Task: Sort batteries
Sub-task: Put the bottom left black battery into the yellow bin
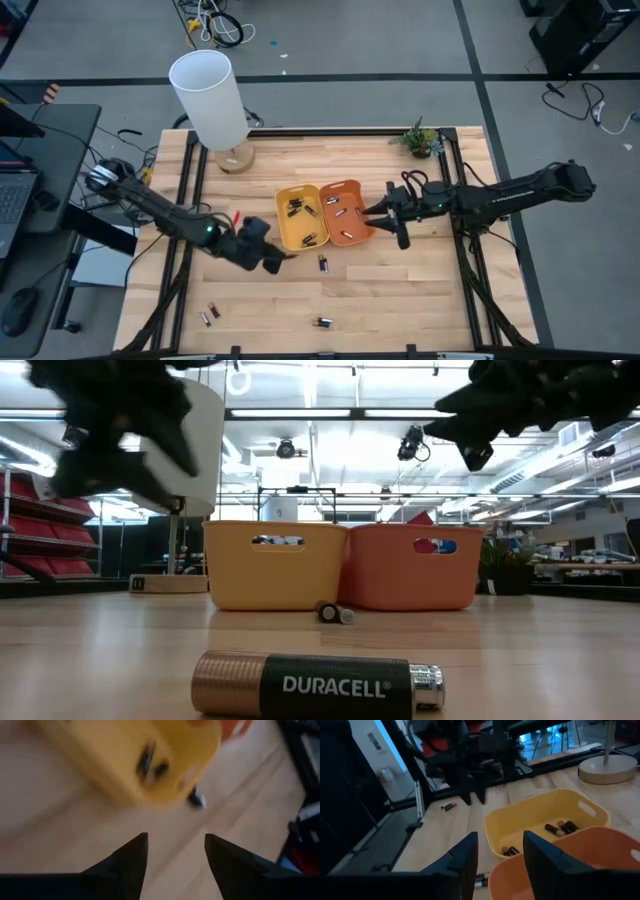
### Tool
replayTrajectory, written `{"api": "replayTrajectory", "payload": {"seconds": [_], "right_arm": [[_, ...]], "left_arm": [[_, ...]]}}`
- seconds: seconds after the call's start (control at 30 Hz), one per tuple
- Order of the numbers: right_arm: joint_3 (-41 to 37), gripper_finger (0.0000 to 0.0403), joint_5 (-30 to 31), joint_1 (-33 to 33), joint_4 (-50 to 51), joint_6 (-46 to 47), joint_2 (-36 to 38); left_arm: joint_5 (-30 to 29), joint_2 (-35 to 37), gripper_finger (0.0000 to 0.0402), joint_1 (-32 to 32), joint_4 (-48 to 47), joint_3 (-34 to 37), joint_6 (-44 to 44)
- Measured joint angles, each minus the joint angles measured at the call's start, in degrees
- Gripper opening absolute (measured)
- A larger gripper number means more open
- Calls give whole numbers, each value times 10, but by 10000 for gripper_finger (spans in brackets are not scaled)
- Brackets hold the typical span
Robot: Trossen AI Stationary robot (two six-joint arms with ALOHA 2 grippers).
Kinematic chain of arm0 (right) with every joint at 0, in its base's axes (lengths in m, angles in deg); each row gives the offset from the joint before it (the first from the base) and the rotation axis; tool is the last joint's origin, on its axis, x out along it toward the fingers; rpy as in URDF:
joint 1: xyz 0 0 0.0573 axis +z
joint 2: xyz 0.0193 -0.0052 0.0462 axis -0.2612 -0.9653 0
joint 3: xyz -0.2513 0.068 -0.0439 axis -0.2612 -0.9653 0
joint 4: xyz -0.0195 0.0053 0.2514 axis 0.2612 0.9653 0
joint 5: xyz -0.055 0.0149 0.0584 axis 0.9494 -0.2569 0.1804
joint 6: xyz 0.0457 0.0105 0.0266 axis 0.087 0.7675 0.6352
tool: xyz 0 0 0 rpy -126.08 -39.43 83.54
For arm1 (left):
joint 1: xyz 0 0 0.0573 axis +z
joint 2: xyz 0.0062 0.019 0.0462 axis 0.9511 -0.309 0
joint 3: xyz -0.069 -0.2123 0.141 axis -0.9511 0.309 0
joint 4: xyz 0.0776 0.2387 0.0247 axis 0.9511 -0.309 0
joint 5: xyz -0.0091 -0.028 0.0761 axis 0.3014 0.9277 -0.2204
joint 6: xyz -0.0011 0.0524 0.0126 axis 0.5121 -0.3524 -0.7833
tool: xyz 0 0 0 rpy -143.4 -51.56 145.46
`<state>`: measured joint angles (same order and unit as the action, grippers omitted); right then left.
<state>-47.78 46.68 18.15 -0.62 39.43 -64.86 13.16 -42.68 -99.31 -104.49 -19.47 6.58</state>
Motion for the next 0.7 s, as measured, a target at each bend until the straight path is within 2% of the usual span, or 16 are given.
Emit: {"api": "replayTrajectory", "payload": {"seconds": [0.2, 0.37, 0.57, 0.7], "right_arm": [[0, 143, 0, 0, 59, -16, 16], [0, 142, 0, 0, 56, -37, 17], [0, 143, 5, -2, 48, -68, 17], [0, 142, 5, -2, 48, -90, 14]], "left_arm": [[104, -13, 186, -59, -32, 0, 152], [197, -32, 173, -107, -46, -1, 302], [344, -55, 170, -159, -51, -3, 473], [392, -70, 169, -178, -76, -21, 509]]}}
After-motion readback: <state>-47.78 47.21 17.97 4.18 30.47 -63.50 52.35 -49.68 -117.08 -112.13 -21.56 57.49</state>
